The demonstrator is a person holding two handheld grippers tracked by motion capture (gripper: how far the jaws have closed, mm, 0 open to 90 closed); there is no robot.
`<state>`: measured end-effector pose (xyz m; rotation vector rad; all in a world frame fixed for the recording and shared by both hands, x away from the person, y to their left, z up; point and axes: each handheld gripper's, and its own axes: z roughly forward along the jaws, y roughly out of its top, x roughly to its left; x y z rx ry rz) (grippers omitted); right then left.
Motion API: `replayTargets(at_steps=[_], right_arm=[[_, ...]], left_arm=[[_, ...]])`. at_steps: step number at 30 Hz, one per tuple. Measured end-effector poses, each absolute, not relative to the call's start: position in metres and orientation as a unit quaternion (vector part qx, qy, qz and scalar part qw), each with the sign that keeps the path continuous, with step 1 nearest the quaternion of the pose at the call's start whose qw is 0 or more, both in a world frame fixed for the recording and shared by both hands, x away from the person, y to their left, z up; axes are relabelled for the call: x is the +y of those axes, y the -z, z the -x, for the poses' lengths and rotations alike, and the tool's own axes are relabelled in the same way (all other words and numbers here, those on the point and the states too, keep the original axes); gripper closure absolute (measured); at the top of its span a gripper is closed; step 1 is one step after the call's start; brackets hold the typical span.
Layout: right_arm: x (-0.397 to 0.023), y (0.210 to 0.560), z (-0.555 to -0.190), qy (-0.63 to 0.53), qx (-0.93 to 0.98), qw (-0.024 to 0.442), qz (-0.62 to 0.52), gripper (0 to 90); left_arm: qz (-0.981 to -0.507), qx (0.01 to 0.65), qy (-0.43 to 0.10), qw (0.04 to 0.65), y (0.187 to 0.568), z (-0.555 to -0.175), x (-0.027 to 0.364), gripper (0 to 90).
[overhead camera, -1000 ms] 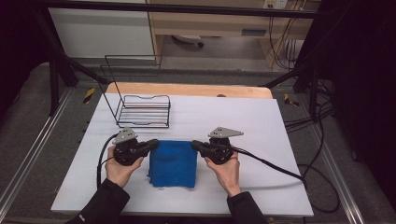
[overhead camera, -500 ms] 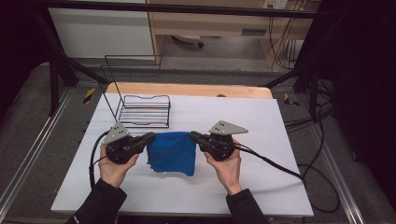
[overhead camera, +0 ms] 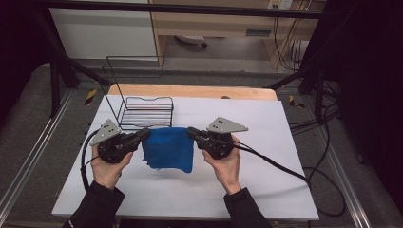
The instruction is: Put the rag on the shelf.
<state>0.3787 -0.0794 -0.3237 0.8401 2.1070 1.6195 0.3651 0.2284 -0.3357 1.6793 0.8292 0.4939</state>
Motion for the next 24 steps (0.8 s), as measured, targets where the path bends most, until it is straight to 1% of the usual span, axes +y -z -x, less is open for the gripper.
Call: replayTargets(at_steps=[15,24], right_arm=[[-0.065,0.304,-0.380,-0.594,0.729,0.197,-0.276,86.4],[-0.059,0.292,-0.382,-0.604,0.721,0.208,-0.268,86.5]], left_arm=[[-0.691,0.350,-0.236,0.587,0.315,-0.363,0.242,86.7],[-0.676,0.340,-0.254,0.602,0.296,-0.365,0.251,86.8]])
